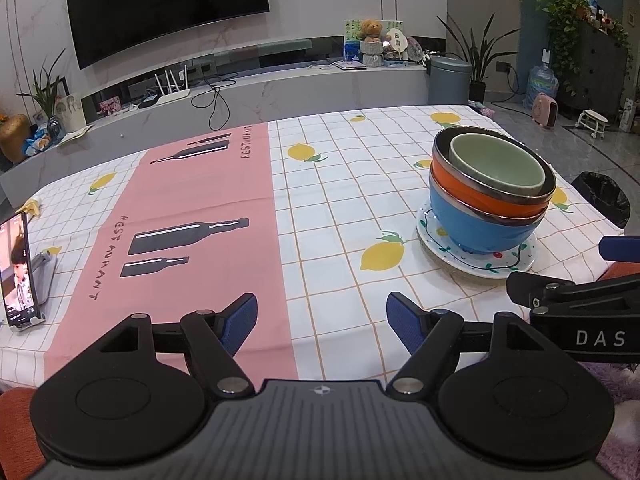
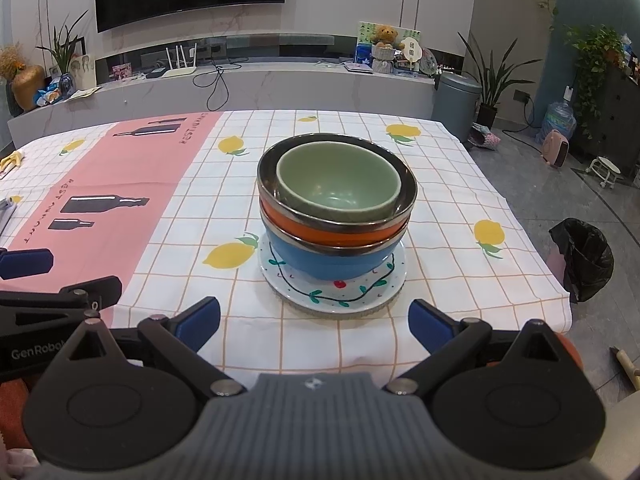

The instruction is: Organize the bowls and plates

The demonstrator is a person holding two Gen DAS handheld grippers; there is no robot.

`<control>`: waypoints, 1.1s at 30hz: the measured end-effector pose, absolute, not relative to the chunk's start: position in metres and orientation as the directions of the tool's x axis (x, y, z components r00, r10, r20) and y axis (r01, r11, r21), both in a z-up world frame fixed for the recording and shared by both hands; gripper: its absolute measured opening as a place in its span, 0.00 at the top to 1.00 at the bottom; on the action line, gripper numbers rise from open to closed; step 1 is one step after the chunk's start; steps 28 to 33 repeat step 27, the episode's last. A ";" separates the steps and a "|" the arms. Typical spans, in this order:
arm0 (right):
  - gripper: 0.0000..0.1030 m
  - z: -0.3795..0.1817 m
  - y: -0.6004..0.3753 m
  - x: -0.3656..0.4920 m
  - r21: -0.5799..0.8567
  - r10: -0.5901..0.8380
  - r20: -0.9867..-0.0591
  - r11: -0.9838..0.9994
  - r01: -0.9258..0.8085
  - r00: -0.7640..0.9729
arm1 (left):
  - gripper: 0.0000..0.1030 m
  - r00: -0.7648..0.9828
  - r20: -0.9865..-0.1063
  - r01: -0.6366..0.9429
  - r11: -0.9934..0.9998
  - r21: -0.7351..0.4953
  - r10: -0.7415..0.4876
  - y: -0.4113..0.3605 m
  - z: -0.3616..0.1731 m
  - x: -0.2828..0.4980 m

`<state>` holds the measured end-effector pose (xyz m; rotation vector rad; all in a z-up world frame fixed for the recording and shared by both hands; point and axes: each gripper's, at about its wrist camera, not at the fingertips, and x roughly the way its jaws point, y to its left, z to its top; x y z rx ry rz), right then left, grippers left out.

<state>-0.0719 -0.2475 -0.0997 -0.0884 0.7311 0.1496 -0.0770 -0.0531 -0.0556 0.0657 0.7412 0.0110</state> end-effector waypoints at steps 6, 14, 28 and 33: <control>0.04 -0.100 -0.248 -0.072 -0.024 0.103 -0.672 0.987 -0.161 0.733 | 0.18 0.744 -0.668 0.036 0.999 0.038 -0.001 -0.052 -0.054 -0.078; 0.04 -0.101 -0.251 -0.071 -0.018 0.093 -0.680 0.989 -0.144 0.727 | 0.20 0.747 -0.663 0.074 0.997 0.021 -0.041 -0.055 -0.055 -0.078; 0.04 -0.101 -0.251 -0.071 -0.023 0.091 -0.683 0.989 -0.146 0.725 | 0.21 0.752 -0.659 0.059 0.998 0.010 -0.038 -0.052 -0.055 -0.080; 0.04 -0.101 -0.251 -0.071 -0.023 0.091 -0.683 0.989 -0.146 0.725 | 0.21 0.752 -0.659 0.059 0.998 0.010 -0.038 -0.052 -0.055 -0.080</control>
